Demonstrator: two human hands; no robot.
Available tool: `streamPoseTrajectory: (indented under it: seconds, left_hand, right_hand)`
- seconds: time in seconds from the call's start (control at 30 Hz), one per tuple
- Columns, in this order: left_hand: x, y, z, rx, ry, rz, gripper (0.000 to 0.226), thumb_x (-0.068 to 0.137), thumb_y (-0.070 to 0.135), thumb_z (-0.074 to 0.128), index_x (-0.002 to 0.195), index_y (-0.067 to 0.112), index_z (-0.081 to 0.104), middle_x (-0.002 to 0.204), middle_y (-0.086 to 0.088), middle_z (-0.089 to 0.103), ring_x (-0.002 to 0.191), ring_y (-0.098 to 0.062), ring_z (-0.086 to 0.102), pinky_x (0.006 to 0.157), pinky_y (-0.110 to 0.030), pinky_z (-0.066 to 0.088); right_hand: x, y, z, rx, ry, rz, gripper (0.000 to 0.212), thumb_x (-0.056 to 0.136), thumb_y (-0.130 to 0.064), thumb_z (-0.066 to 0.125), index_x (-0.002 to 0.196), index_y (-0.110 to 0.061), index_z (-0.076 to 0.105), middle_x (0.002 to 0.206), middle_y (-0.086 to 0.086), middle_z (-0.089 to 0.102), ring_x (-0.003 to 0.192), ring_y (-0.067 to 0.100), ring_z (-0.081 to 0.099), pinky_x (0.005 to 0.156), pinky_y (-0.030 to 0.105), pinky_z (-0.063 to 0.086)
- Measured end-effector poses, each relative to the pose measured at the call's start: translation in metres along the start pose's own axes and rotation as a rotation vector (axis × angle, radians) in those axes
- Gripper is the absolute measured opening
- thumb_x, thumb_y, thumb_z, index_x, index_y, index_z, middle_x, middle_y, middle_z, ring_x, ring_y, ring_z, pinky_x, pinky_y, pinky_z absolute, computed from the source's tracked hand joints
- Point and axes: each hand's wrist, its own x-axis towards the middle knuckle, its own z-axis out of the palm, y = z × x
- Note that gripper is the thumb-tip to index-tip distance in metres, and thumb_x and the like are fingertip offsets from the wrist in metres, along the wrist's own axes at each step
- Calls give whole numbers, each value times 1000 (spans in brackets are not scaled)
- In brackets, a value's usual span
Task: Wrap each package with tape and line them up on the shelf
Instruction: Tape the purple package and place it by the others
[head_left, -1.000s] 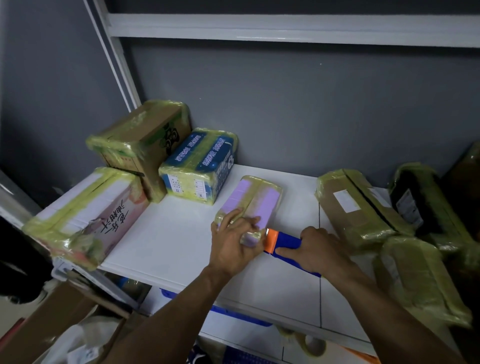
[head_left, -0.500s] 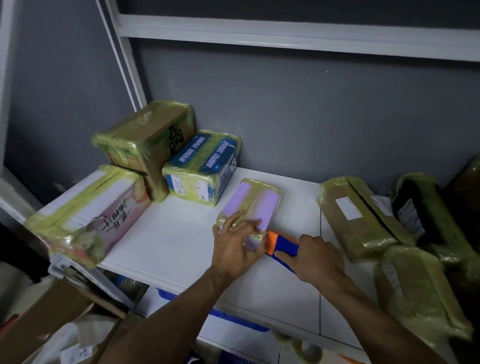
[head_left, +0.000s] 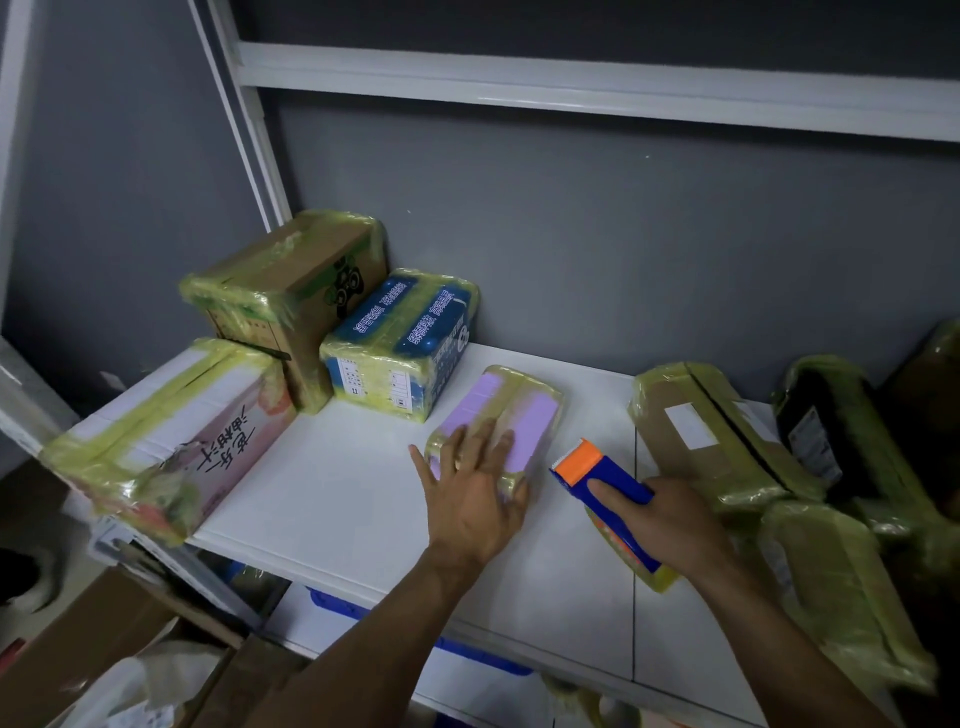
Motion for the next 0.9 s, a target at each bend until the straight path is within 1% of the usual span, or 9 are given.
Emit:
streamPoseTrajectory:
  seconds: [0.1, 0.23, 0.33, 0.4, 0.5, 0.57, 0.67, 0.73, 0.9]
  left_hand:
    - [2, -1, -5, 155, -76, 87, 64, 101, 54, 29, 159, 27, 27, 169, -3, 18, 156, -35, 11, 119, -65, -12]
    - [1, -19, -12, 286, -189, 189, 66, 104, 27, 27, 162, 16, -1, 170, -7, -14, 155, -31, -18, 121, -61, -8]
    - [12, -40, -28, 300, -197, 127, 72, 99, 5, 31, 163, 22, 1, 169, 3, -17, 154, -27, -22, 122, -61, -7]
    - [20, -47, -38, 212, -178, 94, 75, 98, -2, 38, 162, 27, 9, 169, 8, -12, 155, -25, -17, 125, -53, -4]
    - [20, -43, -44, 43, -70, 92, 66, 97, 11, 45, 158, 28, 27, 170, 7, 13, 155, -28, 10, 125, -41, 16]
    - [9, -27, -43, -73, -46, 90, 53, 96, 38, 45, 148, 29, 44, 160, 5, 35, 144, -28, 33, 111, -40, 39]
    - [-12, -1, -26, -86, -101, 113, 74, 85, 80, 38, 141, 34, 51, 152, 10, 43, 137, -21, 39, 103, -40, 46]
    - [-16, 4, -16, -52, -107, 119, 75, 85, 78, 45, 145, 34, 49, 156, 10, 39, 141, -19, 31, 107, -41, 47]
    - [-1, -12, -15, -54, -155, 261, 58, 99, 44, 47, 155, 30, 40, 166, 11, 26, 153, -17, 22, 116, -32, 35]
  right_hand:
    - [-1, 11, -1, 61, 23, 49, 62, 78, -78, 65, 81, -17, 65, 63, -3, 69, 57, 11, 69, 55, 26, 49]
    - [0, 23, -10, 152, 57, 107, 64, 80, -79, 59, 86, -17, 67, 67, 1, 71, 64, 19, 71, 57, 27, 48]
    - [3, 27, -13, 189, 75, 134, 66, 81, -79, 57, 87, -14, 67, 65, 3, 70, 63, 21, 70, 56, 28, 46]
    - [4, 28, -12, 187, 61, 137, 67, 80, -81, 57, 90, -15, 66, 70, 4, 71, 66, 22, 71, 57, 28, 46]
    - [5, 25, -8, 160, 51, 123, 68, 79, -82, 57, 87, -15, 65, 66, 2, 70, 63, 19, 70, 55, 27, 46]
    - [5, 22, -7, 141, 54, 120, 69, 78, -83, 56, 86, -15, 65, 67, 2, 70, 63, 19, 70, 55, 27, 47]
    - [5, 20, -7, 133, 48, 124, 70, 76, -84, 56, 86, -15, 64, 69, 3, 71, 64, 20, 70, 56, 28, 48]
    - [3, 21, -7, 136, 53, 122, 71, 75, -85, 56, 86, -15, 65, 67, 2, 71, 62, 19, 70, 55, 27, 47]
    - [-6, 21, -8, 161, 82, 106, 66, 71, -87, 52, 87, -23, 59, 73, 0, 69, 66, 16, 69, 55, 26, 47]
